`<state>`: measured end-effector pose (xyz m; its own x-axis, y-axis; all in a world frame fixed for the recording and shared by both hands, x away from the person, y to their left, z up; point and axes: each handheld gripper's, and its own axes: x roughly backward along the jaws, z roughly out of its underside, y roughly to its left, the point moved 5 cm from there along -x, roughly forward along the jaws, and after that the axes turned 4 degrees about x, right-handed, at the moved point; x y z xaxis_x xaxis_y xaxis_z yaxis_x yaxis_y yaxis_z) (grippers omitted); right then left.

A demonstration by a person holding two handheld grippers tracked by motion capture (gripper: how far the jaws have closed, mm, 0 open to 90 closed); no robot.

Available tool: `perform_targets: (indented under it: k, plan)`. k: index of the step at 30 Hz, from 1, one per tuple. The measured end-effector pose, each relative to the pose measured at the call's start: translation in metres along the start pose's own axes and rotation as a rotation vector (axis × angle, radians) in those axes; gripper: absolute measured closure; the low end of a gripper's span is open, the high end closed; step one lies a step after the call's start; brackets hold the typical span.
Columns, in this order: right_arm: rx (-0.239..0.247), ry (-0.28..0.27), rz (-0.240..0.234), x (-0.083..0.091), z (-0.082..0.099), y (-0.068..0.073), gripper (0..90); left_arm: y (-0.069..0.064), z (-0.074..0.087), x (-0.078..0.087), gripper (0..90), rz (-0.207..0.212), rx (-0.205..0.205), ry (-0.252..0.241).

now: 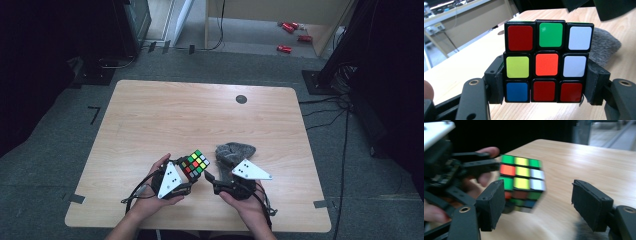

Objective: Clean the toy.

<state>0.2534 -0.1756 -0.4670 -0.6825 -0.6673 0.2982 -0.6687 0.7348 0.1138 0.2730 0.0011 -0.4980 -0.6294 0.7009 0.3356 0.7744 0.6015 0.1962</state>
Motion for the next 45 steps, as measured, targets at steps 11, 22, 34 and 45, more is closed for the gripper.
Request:
perform_targets:
  k: [11,22,34,45]
  plan:
    - [0.02,0.167,0.192,-0.007,0.034,-0.045,30.1,0.008,-0.003,0.006,33.7,0.044,0.098,-0.007]
    - [-0.008,0.266,0.255,-0.014,0.056,-0.062,42.2,0.007,-0.002,0.006,33.7,0.087,0.112,0.005]
    - [-0.026,0.206,0.233,-0.004,0.046,-0.057,74.9,0.008,-0.002,0.004,33.7,0.133,0.153,0.021]
    - [0.034,-0.012,-0.026,0.007,-0.003,0.005,74.6,-0.003,0.001,-0.001,33.6,0.165,0.122,0.056]
